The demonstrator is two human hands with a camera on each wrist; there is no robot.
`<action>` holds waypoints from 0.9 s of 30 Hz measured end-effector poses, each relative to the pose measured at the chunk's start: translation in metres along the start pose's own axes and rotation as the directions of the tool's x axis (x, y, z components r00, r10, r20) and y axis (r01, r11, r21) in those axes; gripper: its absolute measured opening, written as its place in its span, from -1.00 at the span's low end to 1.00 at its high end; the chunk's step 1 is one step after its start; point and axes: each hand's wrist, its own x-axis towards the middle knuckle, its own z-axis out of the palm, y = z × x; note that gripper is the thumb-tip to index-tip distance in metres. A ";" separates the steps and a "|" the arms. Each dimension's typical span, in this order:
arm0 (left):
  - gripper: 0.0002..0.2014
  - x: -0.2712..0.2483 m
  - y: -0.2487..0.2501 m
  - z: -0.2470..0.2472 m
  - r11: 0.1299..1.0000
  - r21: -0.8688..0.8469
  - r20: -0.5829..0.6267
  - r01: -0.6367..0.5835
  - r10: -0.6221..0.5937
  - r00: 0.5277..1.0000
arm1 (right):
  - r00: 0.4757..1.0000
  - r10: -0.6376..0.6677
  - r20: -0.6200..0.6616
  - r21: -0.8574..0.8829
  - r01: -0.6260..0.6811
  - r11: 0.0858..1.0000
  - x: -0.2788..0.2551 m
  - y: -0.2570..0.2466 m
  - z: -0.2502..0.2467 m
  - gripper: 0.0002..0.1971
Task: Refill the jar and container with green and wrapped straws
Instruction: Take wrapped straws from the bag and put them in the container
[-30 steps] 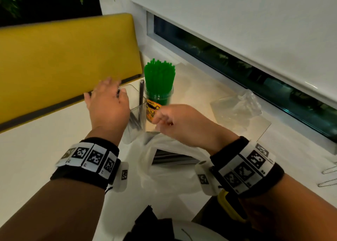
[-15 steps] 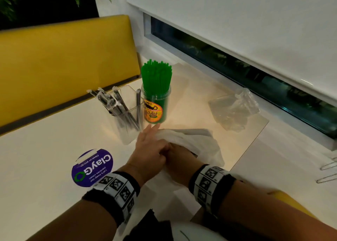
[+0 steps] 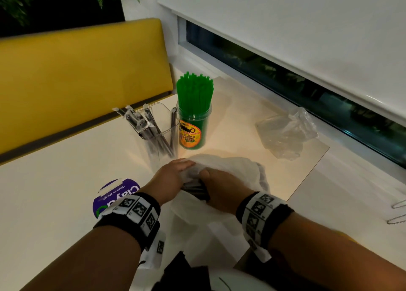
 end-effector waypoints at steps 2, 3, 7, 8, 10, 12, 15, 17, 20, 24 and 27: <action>-0.56 -0.001 -0.002 -0.002 0.998 -0.053 -0.009 0.046 -0.046 0.999 | 0.999 -0.020 0.038 0.075 0.017 0.997 0.000 0.001 -0.015 -0.68; -0.53 -0.002 -0.002 -0.004 0.997 -0.060 -0.010 0.050 -0.051 0.999 | 0.999 -0.006 0.041 0.106 0.002 0.994 0.000 0.001 -0.024 -0.70; -0.61 0.001 -0.003 -0.007 0.999 -0.024 -0.068 0.041 -0.043 0.997 | 1.000 0.029 -0.011 0.231 -0.025 0.973 -0.004 0.001 -0.051 -0.80; -0.66 0.003 -0.003 -0.006 0.996 -0.052 -0.072 0.068 -0.071 0.995 | 0.999 0.015 -0.029 0.258 -0.007 0.966 -0.006 -0.002 -0.055 -0.78; -0.78 0.006 0.000 -0.004 0.982 -0.136 -0.083 0.127 -0.139 0.987 | 0.998 0.000 -0.071 0.313 0.022 0.950 -0.008 -0.007 -0.060 -0.71; -0.91 0.006 0.005 -0.003 0.966 -0.210 -0.082 0.153 -0.173 0.981 | 0.992 0.036 -0.123 0.417 0.019 0.909 -0.007 -0.010 -0.065 -0.67; -0.85 0.016 -0.002 0.003 0.981 -0.151 -0.031 0.120 -0.126 0.992 | 0.981 0.101 -0.165 0.618 0.023 0.786 -0.003 -0.013 -0.083 -0.67; -0.56 0.025 -0.010 0.005 0.989 0.008 0.027 0.150 -0.150 0.988 | 0.980 0.090 -0.175 0.648 0.046 0.761 0.002 -0.018 -0.097 -0.68; -0.30 0.029 -0.011 0.001 0.974 0.185 0.066 0.130 -0.144 0.987 | 0.977 0.105 -0.183 0.646 0.039 0.762 0.013 -0.019 -0.111 -0.74; -0.47 0.028 -0.012 -0.005 0.968 0.233 0.098 0.095 -0.121 0.988 | 0.963 0.167 -0.211 0.724 0.039 0.688 0.021 -0.024 -0.134 -0.70; -0.51 0.030 -0.016 -0.005 0.978 0.197 0.098 0.069 -0.089 0.991 | 0.870 0.218 -0.443 0.780 0.254 0.572 0.023 -0.044 -0.179 -0.70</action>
